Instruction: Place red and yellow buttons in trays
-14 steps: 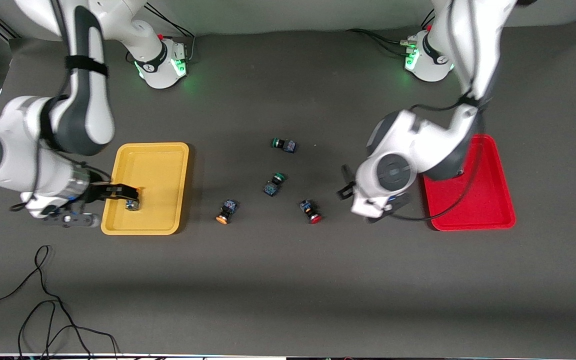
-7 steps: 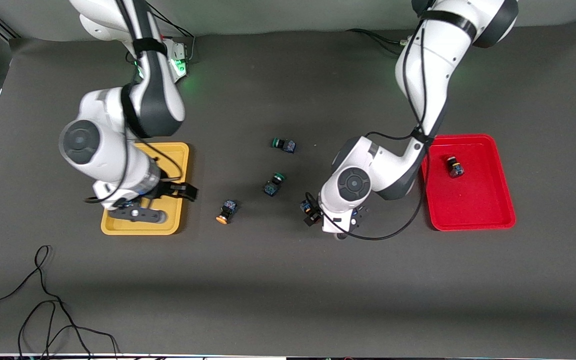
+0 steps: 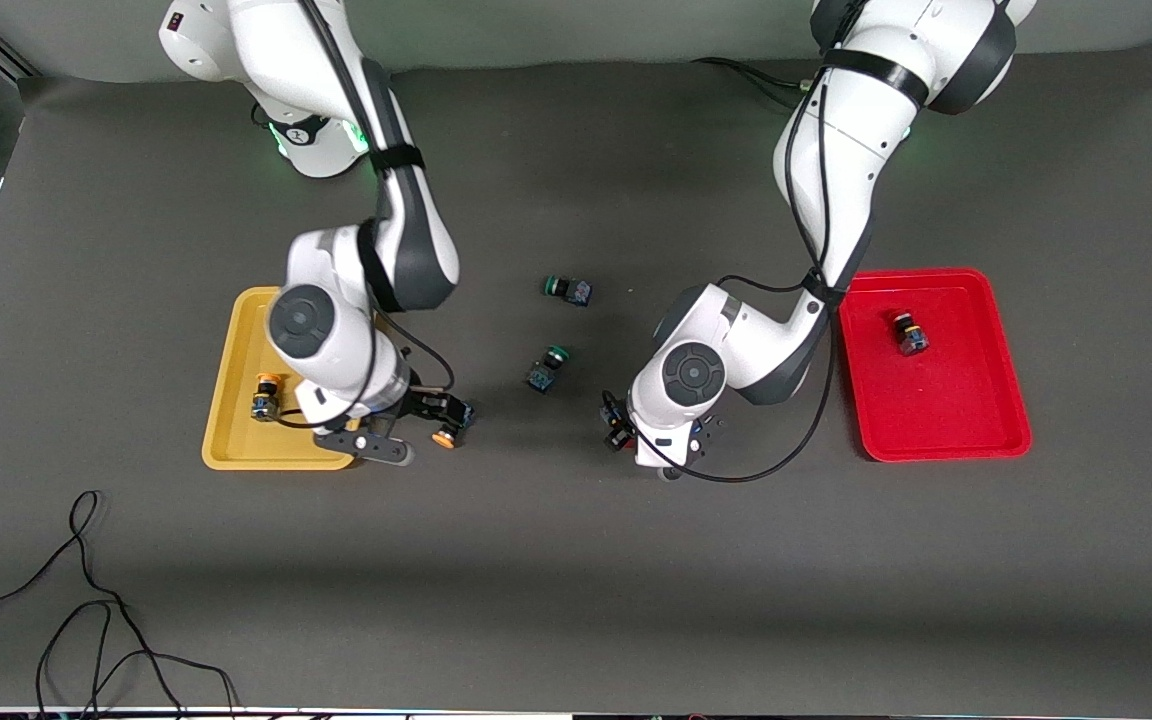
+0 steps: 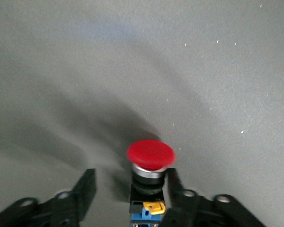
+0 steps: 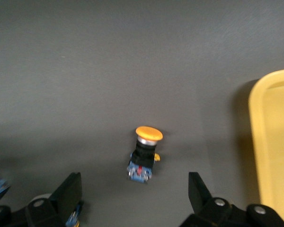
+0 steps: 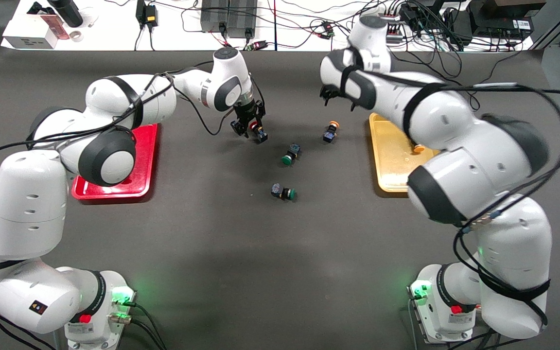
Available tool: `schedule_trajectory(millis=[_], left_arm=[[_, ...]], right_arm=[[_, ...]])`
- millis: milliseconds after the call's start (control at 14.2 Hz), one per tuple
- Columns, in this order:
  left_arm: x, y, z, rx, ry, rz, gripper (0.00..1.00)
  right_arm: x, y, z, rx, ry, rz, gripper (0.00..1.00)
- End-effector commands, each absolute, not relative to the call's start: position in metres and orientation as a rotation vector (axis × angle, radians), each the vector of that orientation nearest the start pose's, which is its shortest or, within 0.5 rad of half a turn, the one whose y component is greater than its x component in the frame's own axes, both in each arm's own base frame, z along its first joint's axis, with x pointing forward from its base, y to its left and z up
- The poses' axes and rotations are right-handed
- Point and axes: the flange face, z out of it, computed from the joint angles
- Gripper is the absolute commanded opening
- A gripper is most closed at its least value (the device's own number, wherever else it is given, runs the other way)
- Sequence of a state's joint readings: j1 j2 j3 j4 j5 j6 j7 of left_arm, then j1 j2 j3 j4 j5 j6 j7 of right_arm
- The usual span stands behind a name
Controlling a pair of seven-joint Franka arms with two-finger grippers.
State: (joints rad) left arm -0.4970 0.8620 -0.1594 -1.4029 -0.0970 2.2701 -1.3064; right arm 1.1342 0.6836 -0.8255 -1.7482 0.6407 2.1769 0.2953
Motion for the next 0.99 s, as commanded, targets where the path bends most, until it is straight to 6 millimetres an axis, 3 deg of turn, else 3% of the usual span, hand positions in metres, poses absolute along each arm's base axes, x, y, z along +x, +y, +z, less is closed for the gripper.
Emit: schedule_trajectory(millis=[0,141,423,493,634,704,915], left_arm=[[0.594,-0.438,0.194,-3.022,-1.25,0.233,0.34],[0.595,-0.438,0.195,-3.029,-1.245,0.223,0.02],[0.6,-0.429,0.218,-3.016,-1.192,0.214,0.0],[0.603,-0.417,0.224,-2.992,-1.124,0.224,0.0],[0.607,-0.376,0.253,-2.946,-0.963,0.322,0.0],[0.604,-0.352,0.262,-2.928,-0.89,0.372,0.0],[0.573,-0.26,0.287,-2.95,-0.651,0.45,0.0]], right_arm=[[0.597,0.287,0.226,-3.096,0.436,-0.037,1.0],[0.593,0.281,0.204,-3.105,0.449,-0.031,1.0],[0.583,0.293,0.187,-3.074,0.466,0.023,0.98],[0.583,0.292,0.182,-3.064,0.476,0.03,0.84],[0.585,0.289,0.182,-3.063,0.479,0.031,0.33],[0.585,0.288,0.181,-3.062,0.48,0.033,0.19],[0.587,0.287,0.188,-3.049,0.486,0.033,0.15]])
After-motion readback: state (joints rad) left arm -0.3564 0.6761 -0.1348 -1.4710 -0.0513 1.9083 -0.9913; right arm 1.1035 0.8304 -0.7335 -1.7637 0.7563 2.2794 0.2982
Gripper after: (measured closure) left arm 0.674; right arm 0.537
